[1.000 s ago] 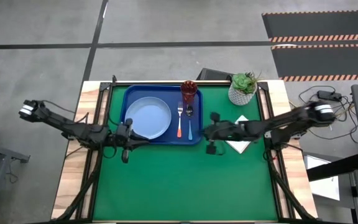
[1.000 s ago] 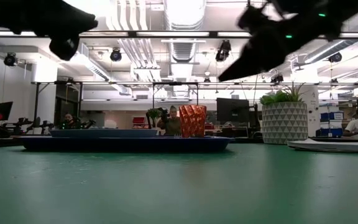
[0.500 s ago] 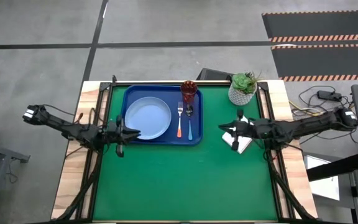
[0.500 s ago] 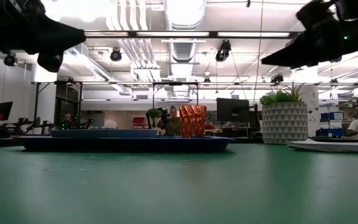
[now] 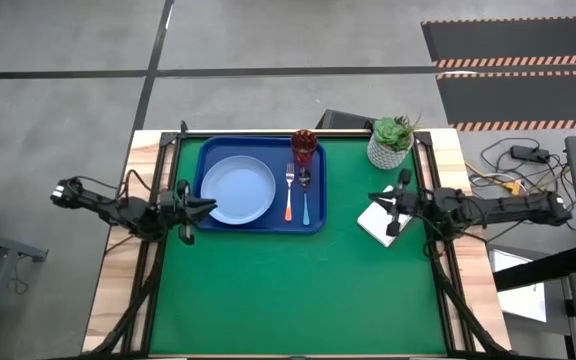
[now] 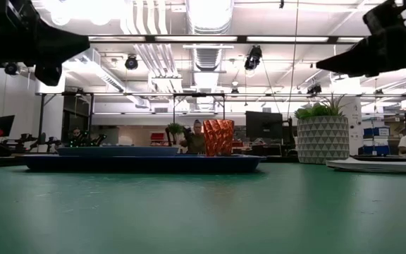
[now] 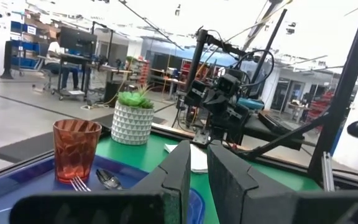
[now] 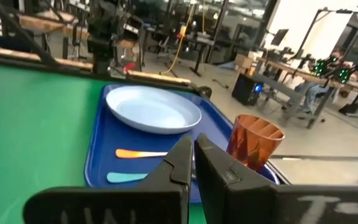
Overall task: Pick and place plate/cup/fork/spoon on tray
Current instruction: Return to Home Position
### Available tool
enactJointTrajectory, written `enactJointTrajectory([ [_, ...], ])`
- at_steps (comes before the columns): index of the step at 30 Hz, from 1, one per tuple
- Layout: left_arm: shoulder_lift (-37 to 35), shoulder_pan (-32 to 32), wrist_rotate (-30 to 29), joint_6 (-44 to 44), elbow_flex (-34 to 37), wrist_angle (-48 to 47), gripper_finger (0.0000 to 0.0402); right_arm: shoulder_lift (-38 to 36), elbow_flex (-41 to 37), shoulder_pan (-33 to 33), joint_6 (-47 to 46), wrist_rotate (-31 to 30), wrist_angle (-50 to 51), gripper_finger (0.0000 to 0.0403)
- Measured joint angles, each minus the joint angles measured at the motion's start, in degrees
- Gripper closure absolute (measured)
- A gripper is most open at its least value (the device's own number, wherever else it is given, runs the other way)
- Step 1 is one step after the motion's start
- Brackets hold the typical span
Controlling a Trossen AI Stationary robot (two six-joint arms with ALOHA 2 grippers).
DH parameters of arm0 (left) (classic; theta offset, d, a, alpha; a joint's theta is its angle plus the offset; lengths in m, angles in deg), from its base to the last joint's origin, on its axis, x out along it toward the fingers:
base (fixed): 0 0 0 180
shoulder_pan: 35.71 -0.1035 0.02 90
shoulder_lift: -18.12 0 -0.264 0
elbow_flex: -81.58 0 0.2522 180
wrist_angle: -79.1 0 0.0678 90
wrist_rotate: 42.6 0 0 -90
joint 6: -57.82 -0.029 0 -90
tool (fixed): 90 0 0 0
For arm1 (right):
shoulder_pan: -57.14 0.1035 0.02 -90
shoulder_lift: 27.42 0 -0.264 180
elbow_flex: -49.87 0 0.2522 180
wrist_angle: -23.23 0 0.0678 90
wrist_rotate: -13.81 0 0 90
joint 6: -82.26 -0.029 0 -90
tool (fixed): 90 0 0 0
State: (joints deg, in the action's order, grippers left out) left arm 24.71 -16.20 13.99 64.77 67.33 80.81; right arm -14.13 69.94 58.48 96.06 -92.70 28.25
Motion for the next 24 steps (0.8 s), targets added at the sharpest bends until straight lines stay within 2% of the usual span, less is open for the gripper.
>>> enactJointTrajectory([
  [9, 0.5, 0.0, 0.1, 0.1, 0.0, 0.1, 0.0366, -13.2, -5.5, 0.0, 4.0, 0.0, 4.1, 0.0394],
  [16, 1.0, 0.0, 0.1, 0.1, 0.1, 0.0, 0.0366, -12.6, -5.6, -0.2, 5.0, -0.1, 5.4, 0.0394],
  [24, 3.1, 0.0, 0.2, 0.1, 0.2, 0.0, 0.0366, -12.0, -5.6, -0.3, 5.2, -9.8, 5.1, 0.0394],
])
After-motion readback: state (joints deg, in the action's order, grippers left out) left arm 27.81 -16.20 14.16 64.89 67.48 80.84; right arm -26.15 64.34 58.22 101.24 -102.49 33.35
